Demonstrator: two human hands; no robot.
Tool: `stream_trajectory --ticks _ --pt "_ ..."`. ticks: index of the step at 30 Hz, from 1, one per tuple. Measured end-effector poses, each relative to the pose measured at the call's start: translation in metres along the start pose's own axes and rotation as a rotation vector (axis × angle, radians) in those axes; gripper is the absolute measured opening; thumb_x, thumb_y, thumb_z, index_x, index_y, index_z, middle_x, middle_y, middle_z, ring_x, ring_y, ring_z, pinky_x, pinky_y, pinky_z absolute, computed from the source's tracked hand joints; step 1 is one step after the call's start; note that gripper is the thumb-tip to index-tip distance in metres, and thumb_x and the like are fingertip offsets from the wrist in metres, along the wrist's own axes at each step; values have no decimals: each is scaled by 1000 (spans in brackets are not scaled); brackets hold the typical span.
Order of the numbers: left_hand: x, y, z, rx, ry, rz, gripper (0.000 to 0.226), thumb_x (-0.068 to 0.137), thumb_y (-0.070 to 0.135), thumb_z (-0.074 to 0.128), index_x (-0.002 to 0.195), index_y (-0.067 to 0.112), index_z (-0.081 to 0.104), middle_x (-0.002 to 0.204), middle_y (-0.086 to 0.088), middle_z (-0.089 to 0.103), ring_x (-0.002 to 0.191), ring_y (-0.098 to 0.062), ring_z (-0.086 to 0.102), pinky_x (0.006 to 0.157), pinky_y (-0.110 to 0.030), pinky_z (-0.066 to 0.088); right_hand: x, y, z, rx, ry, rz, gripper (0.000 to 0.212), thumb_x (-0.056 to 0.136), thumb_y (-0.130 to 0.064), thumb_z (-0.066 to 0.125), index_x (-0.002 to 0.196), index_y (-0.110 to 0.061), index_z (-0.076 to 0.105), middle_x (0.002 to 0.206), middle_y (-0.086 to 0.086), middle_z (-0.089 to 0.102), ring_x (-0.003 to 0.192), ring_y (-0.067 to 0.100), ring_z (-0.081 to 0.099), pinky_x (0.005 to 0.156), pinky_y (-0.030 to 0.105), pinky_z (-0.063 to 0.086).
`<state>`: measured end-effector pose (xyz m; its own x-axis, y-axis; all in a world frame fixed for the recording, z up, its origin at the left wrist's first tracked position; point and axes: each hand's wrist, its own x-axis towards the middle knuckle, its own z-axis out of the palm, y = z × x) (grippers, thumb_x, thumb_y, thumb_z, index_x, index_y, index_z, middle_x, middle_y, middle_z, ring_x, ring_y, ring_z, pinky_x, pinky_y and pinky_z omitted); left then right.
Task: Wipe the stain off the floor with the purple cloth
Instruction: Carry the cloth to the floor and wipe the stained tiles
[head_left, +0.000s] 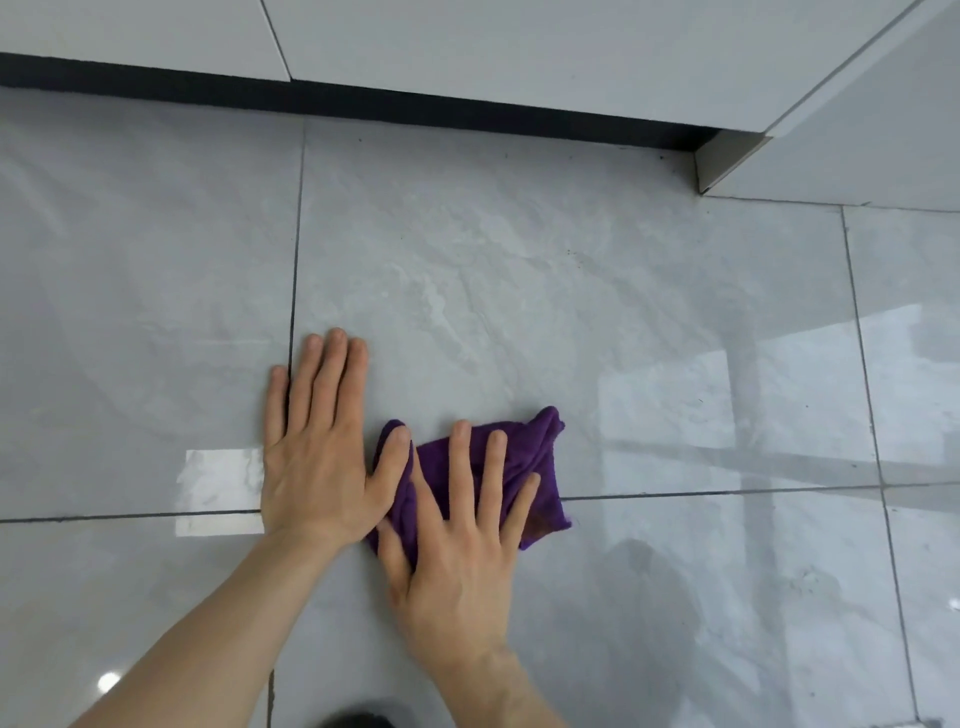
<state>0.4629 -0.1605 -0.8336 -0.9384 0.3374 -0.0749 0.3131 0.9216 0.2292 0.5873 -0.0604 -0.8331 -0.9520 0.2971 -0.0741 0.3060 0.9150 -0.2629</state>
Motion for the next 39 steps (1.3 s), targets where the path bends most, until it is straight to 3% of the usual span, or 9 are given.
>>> stream_trajectory --ticks 3,6,13,19,23,26,31,34,39 --pt "-6 -2 4 56 -5 -17 93 90 61 39 164 11 14 174 -8 11 162 -24 3 129 -54 11 -15 19 3 -38 -6 -127 57 98 -67 47 148 -41 48 169 6 29 159 36 16 118 74 20" --pt "-9 -5 7 59 13 -27 91 91 60 40 164 12 14 174 -7 12 162 -23 4 129 -53 10 -16 46 -1 -59 7 -157 56 97 -68 45 149 -48 44 169 3 29 159 33 16 118 76 15" --pt "-10 -4 11 48 26 -32 84 97 58 33 164 13 11 175 -5 8 162 -22 1 130 -50 6 66 145 -38 -37 83 65 51 102 -58 43 149 -39 49 170 6 25 160 35 6 123 68 13" --pt "-8 -3 7 42 10 -36 77 98 48 31 164 11 14 174 -7 11 162 -23 2 130 -53 8 87 144 -36 26 120 228 53 103 -57 35 153 -39 41 172 5 17 160 33 0 126 64 5" --pt "-9 -3 8 44 14 -30 78 95 44 34 163 10 16 174 -8 13 162 -24 4 129 -53 9 83 132 -37 84 123 263 53 103 -51 38 150 -30 49 171 10 22 160 37 4 124 66 9" --pt "-9 -4 10 50 28 -27 79 94 45 34 163 10 16 174 -8 13 162 -24 4 129 -54 9 58 109 -32 106 114 184 49 103 -50 43 143 -25 58 170 11 25 160 38 6 125 63 11" --pt "-8 -5 11 45 34 -30 80 94 46 34 163 11 17 174 -8 14 162 -23 5 129 -53 9 -16 61 -9 79 -7 -107 52 104 -57 43 153 -41 41 172 3 19 160 33 8 127 56 14" --pt "-9 -5 12 40 41 -25 79 94 47 32 163 11 18 173 -8 15 162 -23 6 129 -53 9 -44 65 -7 66 -32 -231 54 102 -56 52 152 -39 44 171 3 23 159 33 17 125 55 23" --pt "-10 -6 11 11 40 -14 78 95 47 32 163 11 18 174 -8 15 162 -23 5 130 -52 8 -42 80 -15 67 -24 -205 52 103 -56 48 152 -38 44 171 0 24 159 29 17 127 52 18"
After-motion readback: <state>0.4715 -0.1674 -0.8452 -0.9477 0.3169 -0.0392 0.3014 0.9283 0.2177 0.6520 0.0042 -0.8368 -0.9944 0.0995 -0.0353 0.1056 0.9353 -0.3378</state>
